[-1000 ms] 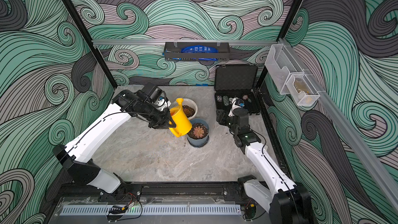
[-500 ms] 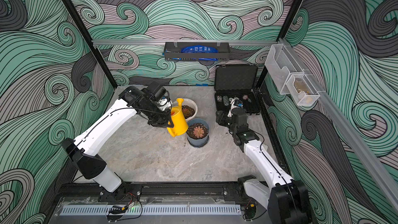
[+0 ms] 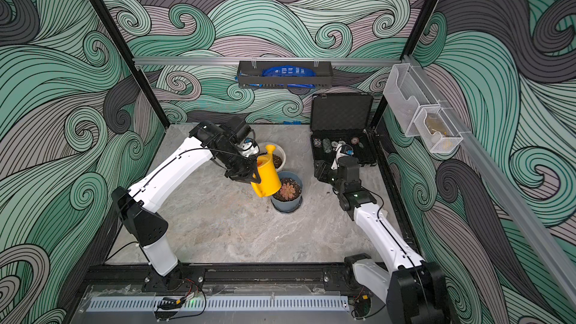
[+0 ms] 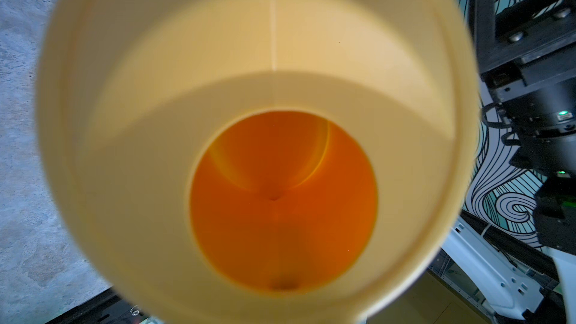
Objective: Water the succulent around the soil edge
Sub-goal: Water the soil of the potted plant with water.
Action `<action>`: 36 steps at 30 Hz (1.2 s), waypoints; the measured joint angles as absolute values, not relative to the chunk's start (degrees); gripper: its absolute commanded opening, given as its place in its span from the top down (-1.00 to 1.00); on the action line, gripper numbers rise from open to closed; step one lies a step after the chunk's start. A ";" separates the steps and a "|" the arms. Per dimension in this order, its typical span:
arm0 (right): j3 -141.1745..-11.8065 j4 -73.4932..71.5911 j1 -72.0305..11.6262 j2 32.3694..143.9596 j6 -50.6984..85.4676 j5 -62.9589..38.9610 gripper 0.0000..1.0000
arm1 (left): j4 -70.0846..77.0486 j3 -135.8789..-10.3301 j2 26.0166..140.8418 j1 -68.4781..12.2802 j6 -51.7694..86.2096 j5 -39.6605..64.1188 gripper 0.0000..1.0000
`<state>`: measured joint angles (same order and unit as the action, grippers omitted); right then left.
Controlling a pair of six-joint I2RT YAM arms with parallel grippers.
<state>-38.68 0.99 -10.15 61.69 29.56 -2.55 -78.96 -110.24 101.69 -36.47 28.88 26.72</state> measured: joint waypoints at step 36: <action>-37.82 -0.86 -8.25 61.39 30.22 -6.22 -0.19 | -76.90 -92.97 84.03 -40.88 25.76 31.94 1.00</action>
